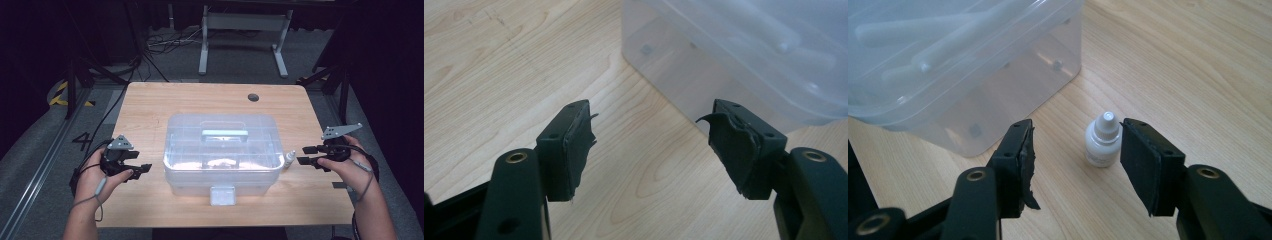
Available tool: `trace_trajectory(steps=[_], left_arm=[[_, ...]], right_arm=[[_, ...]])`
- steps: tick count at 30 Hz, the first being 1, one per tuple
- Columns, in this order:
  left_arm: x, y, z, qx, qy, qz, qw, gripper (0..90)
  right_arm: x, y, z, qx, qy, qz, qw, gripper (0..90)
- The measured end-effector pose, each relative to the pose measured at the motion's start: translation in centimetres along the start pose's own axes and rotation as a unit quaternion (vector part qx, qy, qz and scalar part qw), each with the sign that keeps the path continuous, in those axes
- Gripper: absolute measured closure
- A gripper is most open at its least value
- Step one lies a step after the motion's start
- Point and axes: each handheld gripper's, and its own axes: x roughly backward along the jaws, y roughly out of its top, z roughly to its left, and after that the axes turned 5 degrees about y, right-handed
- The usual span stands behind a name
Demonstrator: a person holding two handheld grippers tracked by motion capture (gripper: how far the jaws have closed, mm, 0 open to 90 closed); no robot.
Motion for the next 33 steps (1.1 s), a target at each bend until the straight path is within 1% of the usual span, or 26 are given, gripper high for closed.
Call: trace_trajectory(steps=[3, 4, 7, 10, 12, 13, 16, 18, 20, 22, 23, 24, 25, 28, 30, 32, 33], left_arm=[[0.1, 0.1, -0.3, 0.004, -0.009, 0.001, 0.9999, 34.9], [0.1, 0.1, -0.3, 0.001, -0.011, 0.000, 0.9999, 34.9], [0.1, 0.2, -0.3, -0.001, -0.011, -0.002, 0.9999, 35.4], [0.1, 0.2, -0.3, -0.003, -0.011, -0.002, 0.9999, 35.6], [0.3, 0.3, -0.3, 0.000, -0.014, -0.007, 0.9999, 36.1], [0.3, 0.3, -0.4, 0.001, -0.016, -0.010, 0.9998, 36.0], [0.4, 0.2, -0.3, 0.002, -0.015, -0.009, 0.9998, 36.0], [0.4, 0.2, -0.3, 0.002, -0.011, -0.008, 0.9999, 36.1], [0.5, 0.2, -0.3, 0.002, -0.013, -0.011, 0.9998, 36.0], [0.7, 0.2, -0.3, 0.004, -0.017, -0.014, 0.9998, 36.0], [0.7, 0.1, -0.3, 0.006, -0.016, -0.014, 0.9998, 36.0], [0.8, 0.1, -0.2, 0.005, -0.016, -0.014, 0.9998, 36.1], [0.8, 0.0, -0.2, 0.008, -0.016, -0.016, 0.9997, 36.4], [1.0, -0.1, -0.1, 0.012, -0.020, -0.020, 0.9995, 37.3], [1.1, -0.1, -0.1, 0.013, -0.018, -0.021, 0.9995, 37.3], [1.1, -0.1, -0.1, 0.014, -0.018, -0.022, 0.9995, 37.3], [1.1, -0.1, -0.1, 0.013, -0.019, -0.021, 0.9995, 37.3]], right_arm=[[0.2, 0.0, -0.1, -0.003, -0.005, -0.003, 1.0000, 47.8], [0.2, 0.0, -0.1, -0.003, -0.007, -0.004, 1.0000, 47.5], [0.3, -0.1, -0.2, 0.001, -0.009, -0.001, 1.0000, 47.0], [0.4, -0.1, -0.2, 0.002, -0.012, -0.004, 0.9999, 46.9], [0.5, -0.1, -0.1, 0.006, -0.013, -0.004, 0.9999, 46.9], [0.6, -0.1, -0.1, 0.006, -0.011, -0.006, 0.9999, 46.9], [0.7, 0.1, 0.1, 0.008, -0.006, -0.012, 0.9999, 46.9], [0.6, 0.3, 0.3, 0.012, -0.001, -0.011, 0.9999, 47.0], [0.6, 0.6, 0.4, 0.015, 0.005, -0.012, 0.9998, 46.9], [0.9, 0.9, 0.5, 0.019, 0.017, -0.019, 0.9995, 47.0], [1.1, 1.2, 0.6, 0.021, 0.024, -0.027, 0.9991, 47.0], [1.3, 1.5, 0.7, 0.022, 0.028, -0.034, 0.9988, 47.0], [1.5, 1.9, 0.9, 0.026, 0.029, -0.037, 0.9986, 47.0], [1.5, 2.9, 1.3, 0.042, 0.030, -0.019, 0.9985, 47.0], [1.7, 3.7, 1.5, 0.050, 0.025, -0.008, 0.9984, 47.0], [2.0, 4.4, 1.7, 0.056, 0.026, -0.009, 0.9981, 47.0], [2.2, 4.9, 1.9, 0.061, 0.034, -0.015, 0.9974, 47.0]])
